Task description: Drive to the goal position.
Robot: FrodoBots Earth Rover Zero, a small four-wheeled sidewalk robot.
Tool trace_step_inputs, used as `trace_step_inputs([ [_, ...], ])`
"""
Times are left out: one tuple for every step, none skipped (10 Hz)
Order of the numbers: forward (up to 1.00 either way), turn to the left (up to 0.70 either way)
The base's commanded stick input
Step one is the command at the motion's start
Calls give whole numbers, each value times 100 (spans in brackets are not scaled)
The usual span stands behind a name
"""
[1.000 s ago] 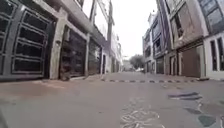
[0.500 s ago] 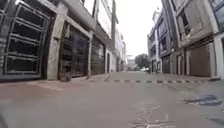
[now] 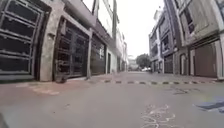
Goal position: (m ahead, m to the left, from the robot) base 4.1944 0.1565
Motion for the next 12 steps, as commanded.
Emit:
trace_step_inputs([
  [85, 0],
  [85, 0],
  [85, 0],
  [85, 0],
  [85, 0],
  [85, 0],
  [85, 0],
  [85, 0],
  [85, 0],
  [85, 0],
  [85, 0],
  [85, 0],
])
